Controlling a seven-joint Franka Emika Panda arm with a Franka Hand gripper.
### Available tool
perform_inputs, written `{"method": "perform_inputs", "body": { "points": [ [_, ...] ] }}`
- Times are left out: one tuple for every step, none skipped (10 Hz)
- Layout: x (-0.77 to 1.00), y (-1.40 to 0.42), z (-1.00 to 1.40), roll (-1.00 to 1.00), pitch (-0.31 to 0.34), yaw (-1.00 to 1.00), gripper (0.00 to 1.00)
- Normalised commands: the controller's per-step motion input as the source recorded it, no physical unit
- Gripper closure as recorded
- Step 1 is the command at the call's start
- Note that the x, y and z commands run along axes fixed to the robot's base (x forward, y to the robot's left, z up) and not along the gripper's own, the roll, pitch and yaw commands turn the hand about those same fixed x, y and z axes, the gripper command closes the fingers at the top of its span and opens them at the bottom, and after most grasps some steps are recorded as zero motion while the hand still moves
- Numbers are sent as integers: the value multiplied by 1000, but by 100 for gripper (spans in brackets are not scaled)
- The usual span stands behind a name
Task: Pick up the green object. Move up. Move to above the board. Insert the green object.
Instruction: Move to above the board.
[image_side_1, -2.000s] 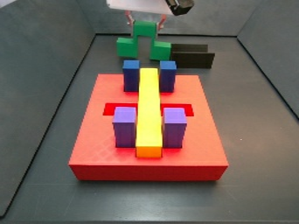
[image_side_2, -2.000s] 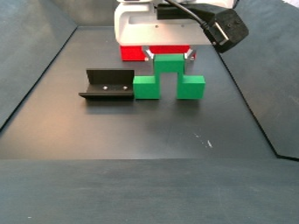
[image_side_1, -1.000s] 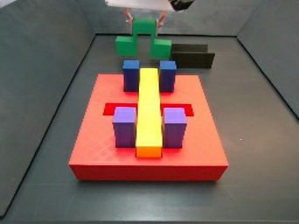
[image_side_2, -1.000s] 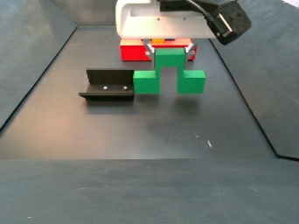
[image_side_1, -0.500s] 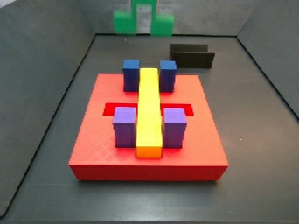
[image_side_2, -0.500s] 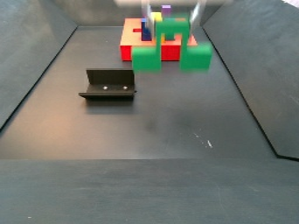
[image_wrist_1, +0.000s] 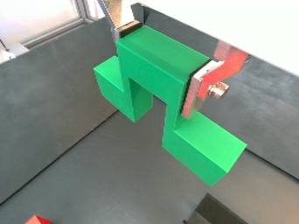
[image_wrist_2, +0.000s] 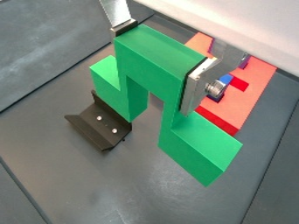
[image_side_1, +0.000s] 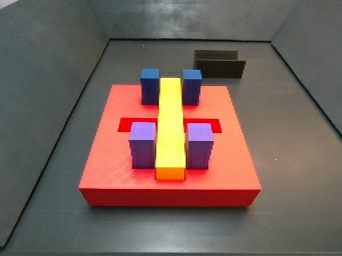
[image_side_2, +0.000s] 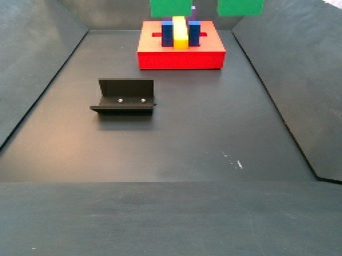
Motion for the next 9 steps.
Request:
{"method": "perform_inputs", "body": {
  "points": [
    [20,3,186,-54,39,-4,100],
    [41,-1400,213,20,66,168,100],
    [38,-1400,198,78,59,151,100],
    [37,-1400,205,101,50,110,100],
    [49,-1400,209,21,56,47,100],
    [59,-1400,218,8,73,26,100],
    [68,-1400,224,3,86,23,100],
    [99,-1400,227,5,110,13,100],
    [142,-1400,230,21,127,12,100]
  ]
}}
